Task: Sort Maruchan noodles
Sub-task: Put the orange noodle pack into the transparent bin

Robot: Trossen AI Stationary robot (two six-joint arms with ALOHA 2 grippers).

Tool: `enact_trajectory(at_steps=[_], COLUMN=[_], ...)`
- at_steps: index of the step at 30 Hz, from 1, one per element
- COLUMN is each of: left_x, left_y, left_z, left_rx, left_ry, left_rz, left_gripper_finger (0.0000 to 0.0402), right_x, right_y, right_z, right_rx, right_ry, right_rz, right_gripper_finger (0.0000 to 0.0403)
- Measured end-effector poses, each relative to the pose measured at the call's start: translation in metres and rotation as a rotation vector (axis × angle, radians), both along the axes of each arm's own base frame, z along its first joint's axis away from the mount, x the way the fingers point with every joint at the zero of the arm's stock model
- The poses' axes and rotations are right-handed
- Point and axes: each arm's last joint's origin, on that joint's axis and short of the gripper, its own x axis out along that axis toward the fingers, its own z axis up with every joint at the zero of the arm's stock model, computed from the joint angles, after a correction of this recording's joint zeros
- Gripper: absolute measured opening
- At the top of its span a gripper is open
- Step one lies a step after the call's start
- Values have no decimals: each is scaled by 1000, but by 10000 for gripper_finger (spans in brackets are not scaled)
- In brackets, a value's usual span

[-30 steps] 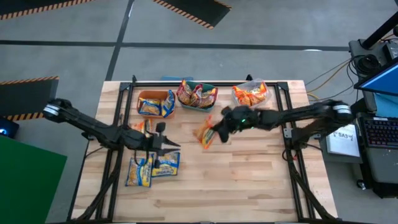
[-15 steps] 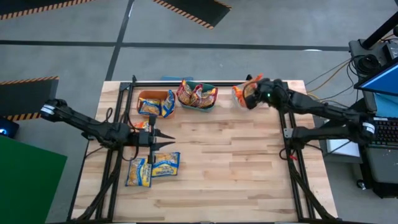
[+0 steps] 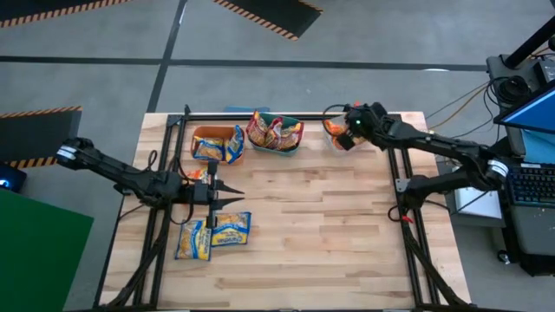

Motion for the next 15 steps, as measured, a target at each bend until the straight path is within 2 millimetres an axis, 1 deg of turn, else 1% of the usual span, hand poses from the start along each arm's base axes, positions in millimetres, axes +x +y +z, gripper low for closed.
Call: enact_trajectory(at_steps=[7, 15], left_x=[1, 2], left_y=[0, -1], left_z=[-3, -4], left_rx=[7, 9], left_ry=[20, 25], left_rz=[0, 0], left_gripper_finger=[40, 40], right_x=[15, 29], right_y=[-9, -19], right_z=[-12, -50], right_rx=[53, 136], right_ry=[37, 157], right_rz=[24, 19], right_gripper_finger=[8, 8])
